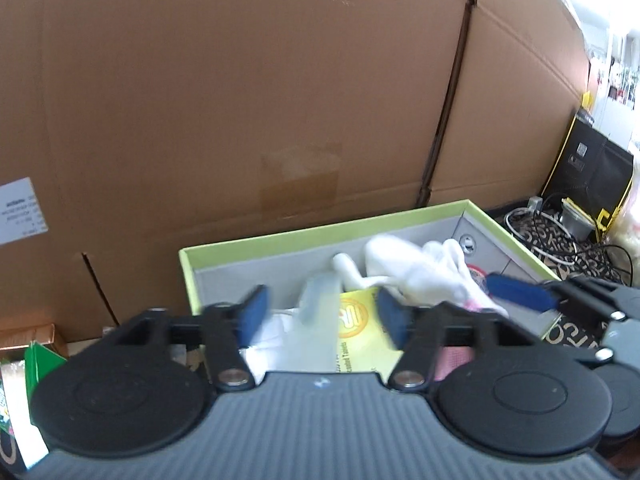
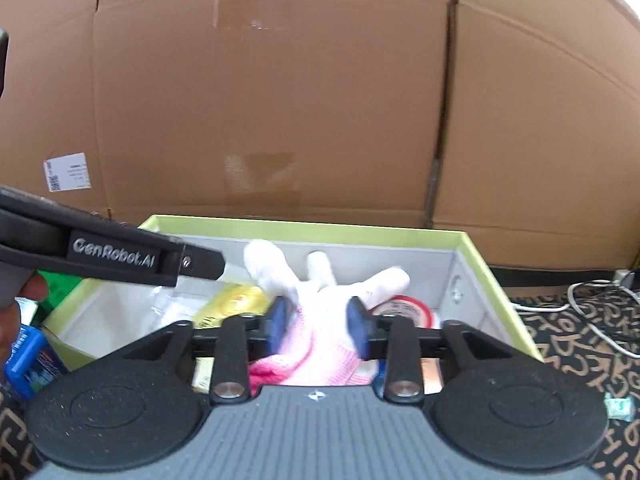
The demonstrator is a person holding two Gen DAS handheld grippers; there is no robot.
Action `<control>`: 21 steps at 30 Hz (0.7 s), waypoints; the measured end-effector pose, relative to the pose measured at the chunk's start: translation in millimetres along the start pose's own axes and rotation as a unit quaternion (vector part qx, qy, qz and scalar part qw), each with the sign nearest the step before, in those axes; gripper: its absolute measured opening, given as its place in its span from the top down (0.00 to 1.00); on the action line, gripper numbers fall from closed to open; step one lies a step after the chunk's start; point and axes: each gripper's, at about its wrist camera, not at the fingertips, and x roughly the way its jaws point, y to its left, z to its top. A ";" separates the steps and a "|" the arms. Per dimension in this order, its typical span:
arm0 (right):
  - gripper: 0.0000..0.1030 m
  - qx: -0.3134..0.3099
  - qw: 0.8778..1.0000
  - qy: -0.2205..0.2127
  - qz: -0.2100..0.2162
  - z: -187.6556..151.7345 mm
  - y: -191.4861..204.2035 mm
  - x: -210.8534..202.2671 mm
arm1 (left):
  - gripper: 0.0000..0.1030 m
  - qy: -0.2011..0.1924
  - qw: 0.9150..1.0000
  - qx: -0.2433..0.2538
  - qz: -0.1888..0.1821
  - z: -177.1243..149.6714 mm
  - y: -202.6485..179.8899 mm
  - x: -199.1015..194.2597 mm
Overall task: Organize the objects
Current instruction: 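Carry the tube case and glove into the green shoebox, opening both tools, then grasp the blue square box with the left tool while the right grasps the small metal box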
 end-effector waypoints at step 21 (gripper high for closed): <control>0.67 0.054 0.998 -0.003 0.034 -2.0 -6.1 -32.9 | 0.00 -0.103 0.994 -0.036 0.002 -7.5 26.1 -125.5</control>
